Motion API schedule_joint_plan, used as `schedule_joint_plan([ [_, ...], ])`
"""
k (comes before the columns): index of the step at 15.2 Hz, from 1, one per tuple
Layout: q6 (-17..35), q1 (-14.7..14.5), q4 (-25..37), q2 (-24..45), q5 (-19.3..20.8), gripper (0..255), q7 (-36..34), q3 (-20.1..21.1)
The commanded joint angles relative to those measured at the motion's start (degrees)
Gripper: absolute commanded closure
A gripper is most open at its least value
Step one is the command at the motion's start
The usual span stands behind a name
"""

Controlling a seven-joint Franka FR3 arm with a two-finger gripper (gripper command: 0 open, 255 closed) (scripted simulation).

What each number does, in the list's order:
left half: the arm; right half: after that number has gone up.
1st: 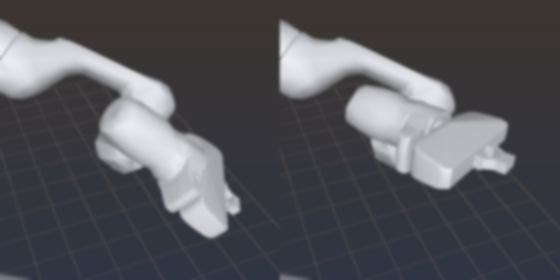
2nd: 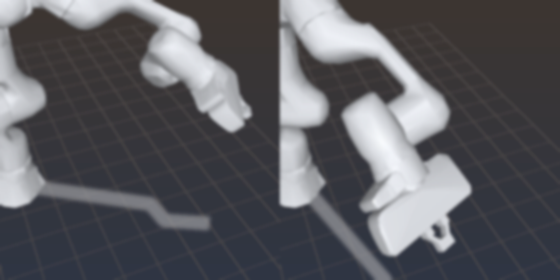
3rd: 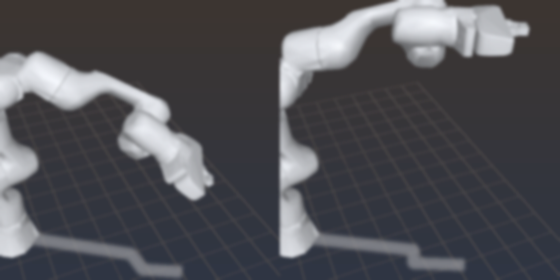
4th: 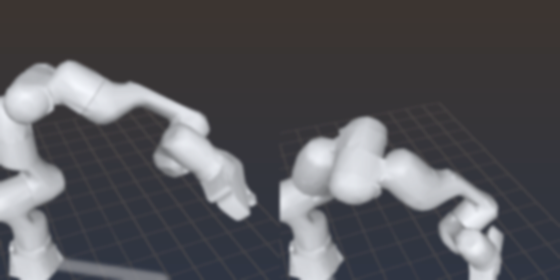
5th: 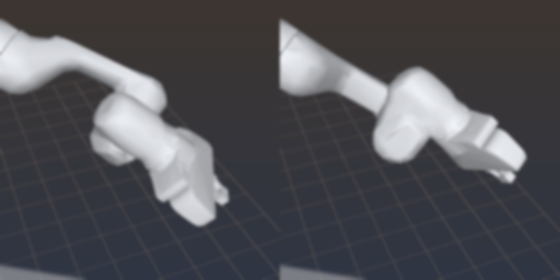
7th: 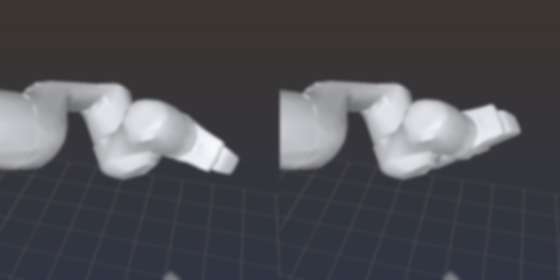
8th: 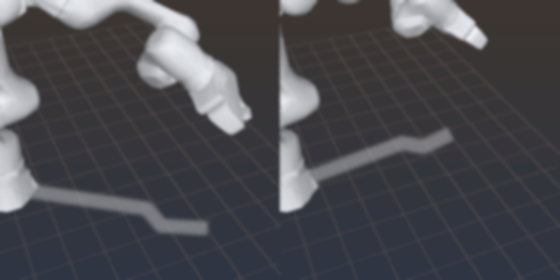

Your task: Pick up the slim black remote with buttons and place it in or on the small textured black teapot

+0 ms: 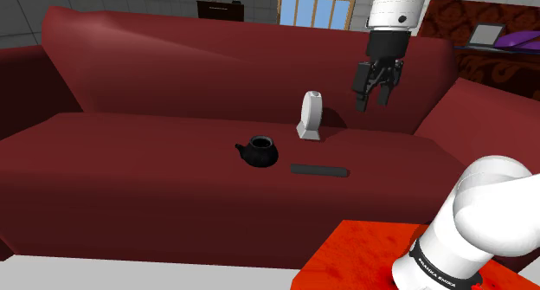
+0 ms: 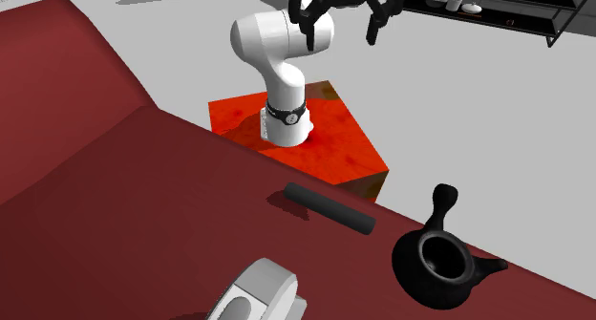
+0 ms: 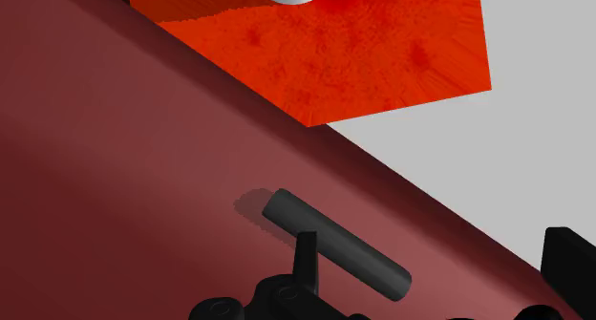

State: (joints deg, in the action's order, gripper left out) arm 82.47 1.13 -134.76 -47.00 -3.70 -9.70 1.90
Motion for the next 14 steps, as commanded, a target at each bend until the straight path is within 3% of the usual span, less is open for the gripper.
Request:
schedule_joint_plan([
  [1,0.00,0.00,0.00,0.00,0.00,0,0.00,0.00],
  [8,14.72,-3.73,-11.88,1.18,5.12,0,17.55,-5.97],
  [14,29.23,-6.61,-18.52,7.33,9.02,0,32.16,-11.56],
])
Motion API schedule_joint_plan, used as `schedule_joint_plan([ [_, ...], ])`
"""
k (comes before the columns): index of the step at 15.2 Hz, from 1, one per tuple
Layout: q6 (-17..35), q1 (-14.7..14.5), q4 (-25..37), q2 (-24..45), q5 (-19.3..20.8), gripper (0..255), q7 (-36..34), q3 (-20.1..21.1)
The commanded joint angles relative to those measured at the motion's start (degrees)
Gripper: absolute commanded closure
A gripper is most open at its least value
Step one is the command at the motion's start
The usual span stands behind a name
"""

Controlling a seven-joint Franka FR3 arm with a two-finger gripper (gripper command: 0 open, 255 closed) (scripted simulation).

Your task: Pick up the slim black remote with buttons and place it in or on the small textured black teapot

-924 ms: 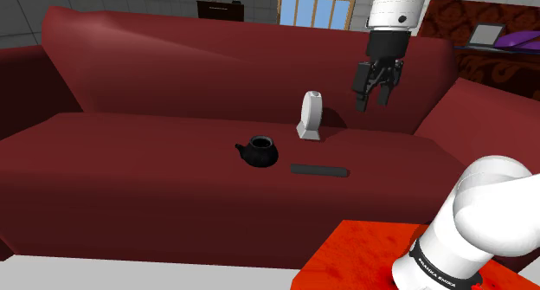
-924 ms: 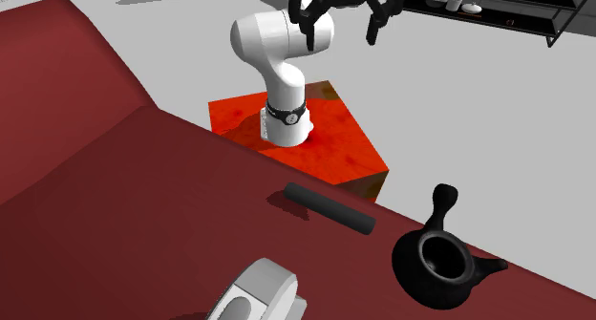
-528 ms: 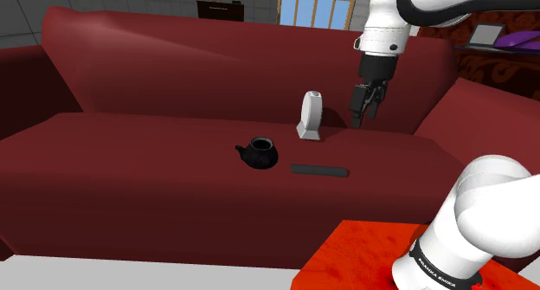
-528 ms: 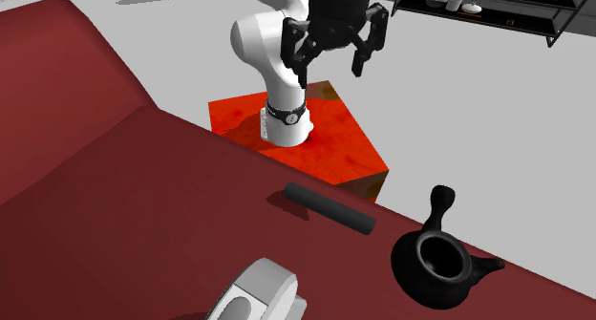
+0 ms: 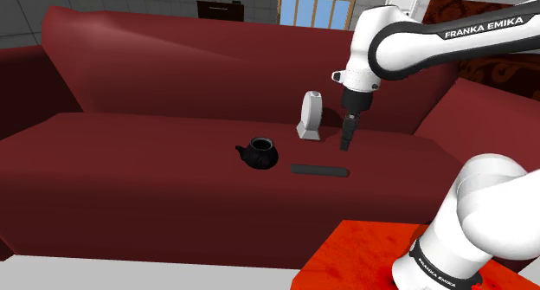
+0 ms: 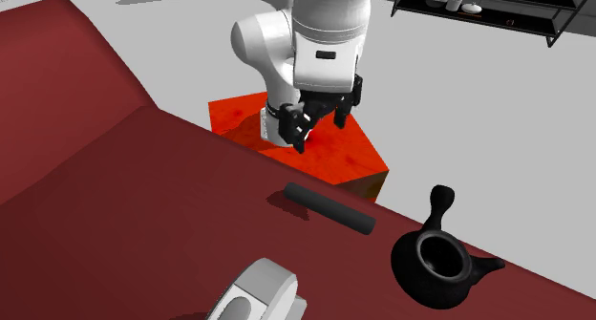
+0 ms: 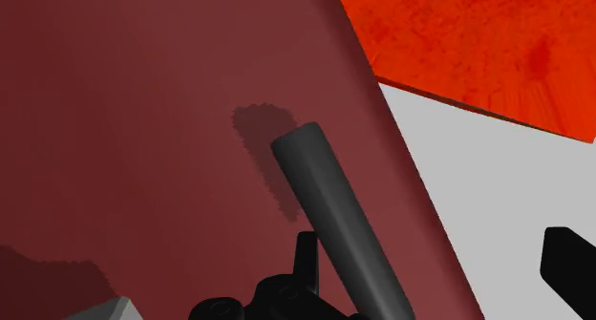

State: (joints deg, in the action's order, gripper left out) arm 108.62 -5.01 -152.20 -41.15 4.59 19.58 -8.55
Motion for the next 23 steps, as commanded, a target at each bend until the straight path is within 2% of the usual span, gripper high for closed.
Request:
schedule_joint_plan([
  [1,5.65,-1.01,-1.82,3.02,1.27,0,5.30,-2.08],
  [7,21.56,-4.96,-4.00,14.96,2.91,0,20.23,-7.92],
  [15,29.55,-5.58,-6.67,20.30,2.46,0,21.06,-9.00],
  [23,29.53,-5.58,-6.67,20.29,2.46,0,21.05,-8.99],
])
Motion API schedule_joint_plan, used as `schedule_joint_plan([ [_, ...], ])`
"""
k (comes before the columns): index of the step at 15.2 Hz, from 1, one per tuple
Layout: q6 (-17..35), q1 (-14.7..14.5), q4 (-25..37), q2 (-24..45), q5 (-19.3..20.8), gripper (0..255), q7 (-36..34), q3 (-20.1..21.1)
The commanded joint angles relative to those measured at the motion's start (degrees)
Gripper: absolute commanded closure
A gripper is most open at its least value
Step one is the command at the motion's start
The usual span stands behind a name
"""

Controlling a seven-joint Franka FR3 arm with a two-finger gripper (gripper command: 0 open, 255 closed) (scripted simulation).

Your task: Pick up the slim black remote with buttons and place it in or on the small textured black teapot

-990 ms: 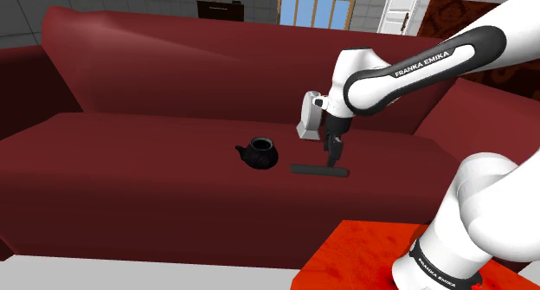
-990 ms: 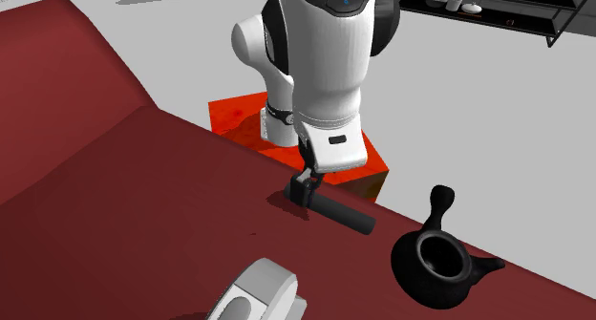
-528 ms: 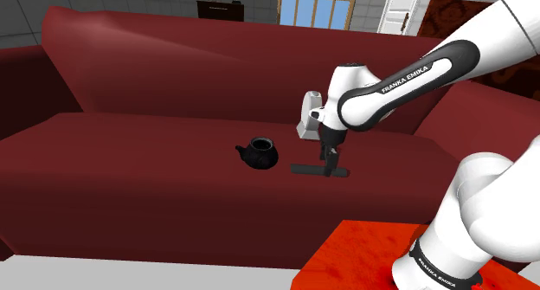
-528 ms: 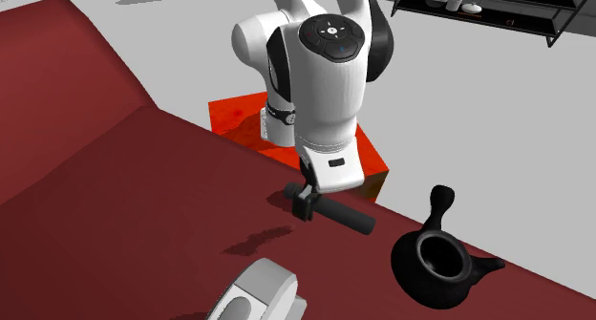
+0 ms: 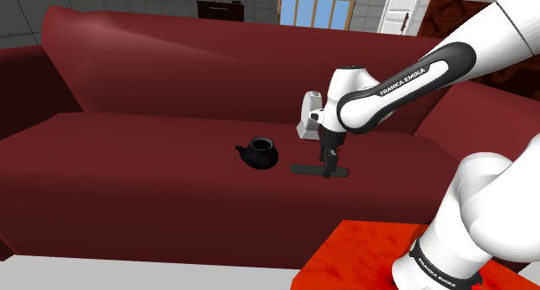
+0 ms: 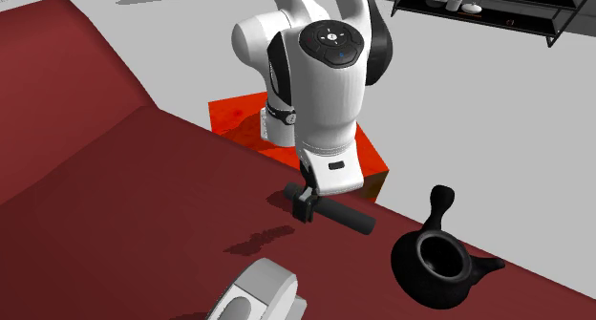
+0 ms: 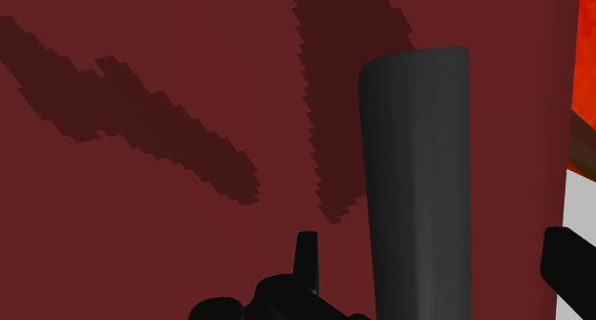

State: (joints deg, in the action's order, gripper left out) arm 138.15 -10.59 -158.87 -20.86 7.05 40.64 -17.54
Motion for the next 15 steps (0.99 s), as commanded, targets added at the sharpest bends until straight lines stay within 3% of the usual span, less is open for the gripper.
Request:
schedule_joint_plan([
  [1,0.00,0.00,0.00,0.00,0.00,255,0.00,0.00],
  [10,0.01,0.00,0.00,0.01,0.00,255,0.00,-0.01],
  [15,-5.14,0.34,1.62,-3.55,0.35,255,-0.51,0.70],
])
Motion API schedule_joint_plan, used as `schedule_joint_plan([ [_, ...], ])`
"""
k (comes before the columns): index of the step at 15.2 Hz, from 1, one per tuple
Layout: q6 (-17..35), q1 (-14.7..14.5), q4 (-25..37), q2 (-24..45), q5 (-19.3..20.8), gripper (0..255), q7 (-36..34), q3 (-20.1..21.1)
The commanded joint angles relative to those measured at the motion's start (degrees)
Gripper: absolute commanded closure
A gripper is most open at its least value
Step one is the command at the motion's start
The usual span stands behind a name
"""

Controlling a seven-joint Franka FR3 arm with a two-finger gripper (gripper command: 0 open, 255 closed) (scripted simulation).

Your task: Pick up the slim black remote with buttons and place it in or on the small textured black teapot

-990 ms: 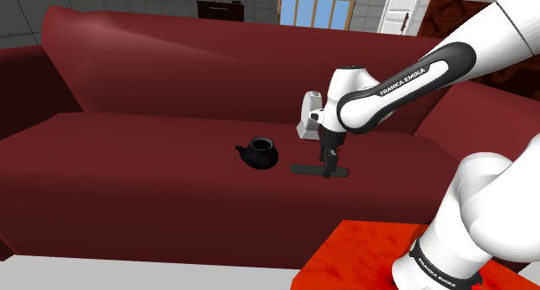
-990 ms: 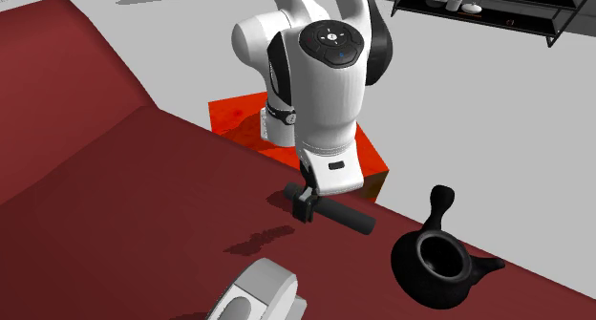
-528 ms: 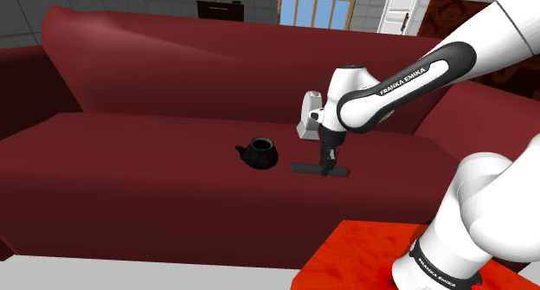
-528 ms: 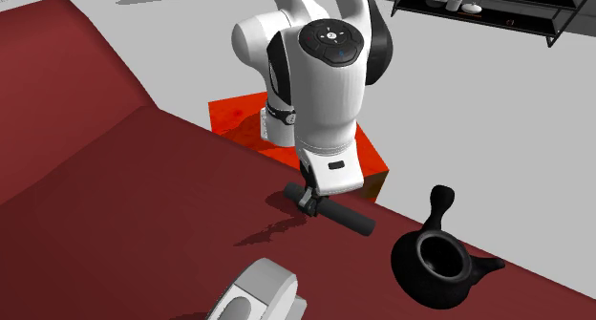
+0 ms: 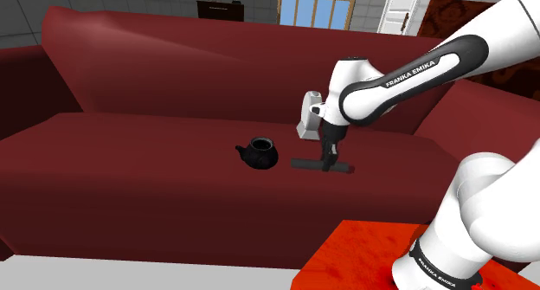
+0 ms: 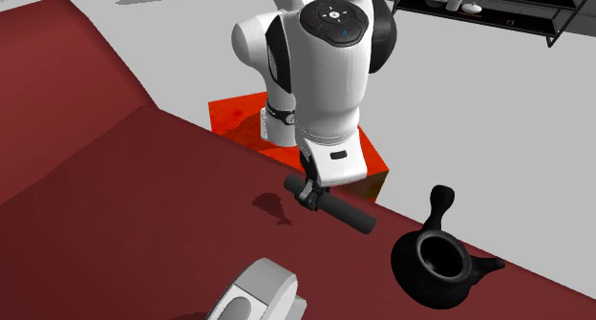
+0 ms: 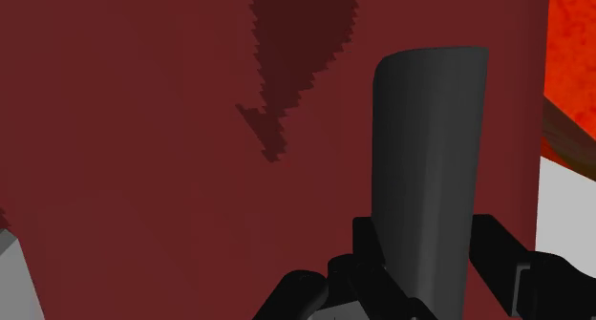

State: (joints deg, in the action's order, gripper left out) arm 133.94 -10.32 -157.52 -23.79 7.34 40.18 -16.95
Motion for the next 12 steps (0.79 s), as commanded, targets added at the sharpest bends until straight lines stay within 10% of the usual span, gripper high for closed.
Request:
schedule_joint_plan([
  [1,-1.93,0.12,0.64,-1.27,0.09,255,-0.14,0.25],
  [12,-12.48,0.37,5.58,-6.91,-0.02,255,-0.72,1.66],
])
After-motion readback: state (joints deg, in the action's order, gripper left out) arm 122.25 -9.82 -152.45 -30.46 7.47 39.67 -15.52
